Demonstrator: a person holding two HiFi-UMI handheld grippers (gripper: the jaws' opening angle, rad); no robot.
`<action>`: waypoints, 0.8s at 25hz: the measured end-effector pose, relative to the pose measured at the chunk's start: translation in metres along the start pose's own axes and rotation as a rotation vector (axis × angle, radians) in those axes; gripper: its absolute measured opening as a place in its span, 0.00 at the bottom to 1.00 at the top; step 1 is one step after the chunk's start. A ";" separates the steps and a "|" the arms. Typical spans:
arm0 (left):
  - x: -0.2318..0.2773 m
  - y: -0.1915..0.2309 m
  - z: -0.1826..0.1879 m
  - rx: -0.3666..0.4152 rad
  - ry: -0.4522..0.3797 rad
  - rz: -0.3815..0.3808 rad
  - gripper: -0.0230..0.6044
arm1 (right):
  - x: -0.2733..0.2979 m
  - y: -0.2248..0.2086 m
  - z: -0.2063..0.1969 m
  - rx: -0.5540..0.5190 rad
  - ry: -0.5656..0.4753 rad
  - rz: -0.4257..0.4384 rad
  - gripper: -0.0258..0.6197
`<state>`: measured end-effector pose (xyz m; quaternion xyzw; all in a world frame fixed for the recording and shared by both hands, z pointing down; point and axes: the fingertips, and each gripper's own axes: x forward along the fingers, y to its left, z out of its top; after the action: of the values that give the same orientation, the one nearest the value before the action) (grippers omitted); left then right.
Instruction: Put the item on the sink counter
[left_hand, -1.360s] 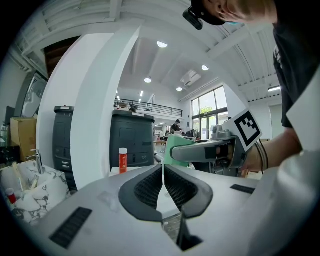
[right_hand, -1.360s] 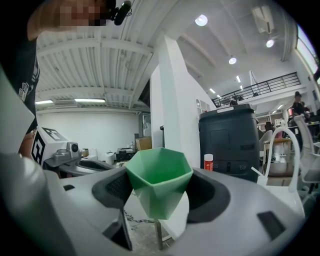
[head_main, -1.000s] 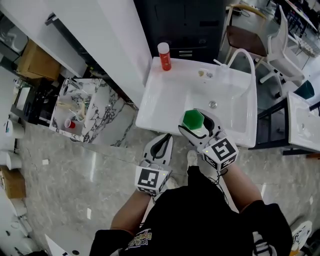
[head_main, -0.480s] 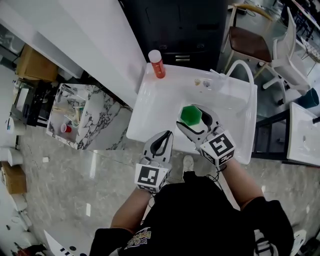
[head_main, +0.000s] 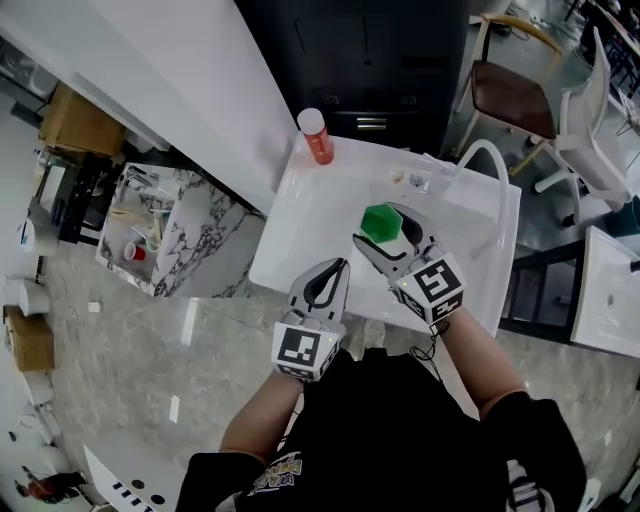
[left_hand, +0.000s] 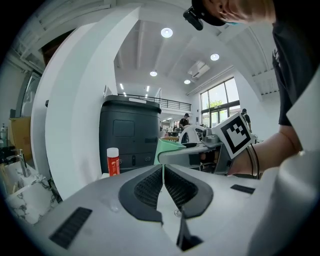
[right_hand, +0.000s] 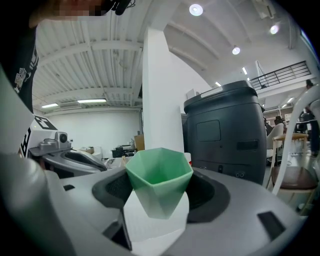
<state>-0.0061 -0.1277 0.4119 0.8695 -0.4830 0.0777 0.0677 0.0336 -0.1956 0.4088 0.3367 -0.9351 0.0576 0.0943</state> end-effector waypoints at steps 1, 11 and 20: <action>0.002 0.001 0.000 0.000 0.001 -0.001 0.07 | 0.002 -0.002 0.000 0.000 -0.001 -0.001 0.60; 0.029 0.007 -0.012 -0.007 0.025 -0.064 0.07 | 0.029 -0.031 -0.012 -0.004 0.024 -0.046 0.60; 0.048 0.031 -0.015 -0.038 0.057 -0.135 0.07 | 0.076 -0.065 -0.031 -0.018 0.082 -0.107 0.60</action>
<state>-0.0084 -0.1808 0.4374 0.8961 -0.4225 0.0887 0.1029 0.0221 -0.2872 0.4587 0.3829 -0.9116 0.0577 0.1384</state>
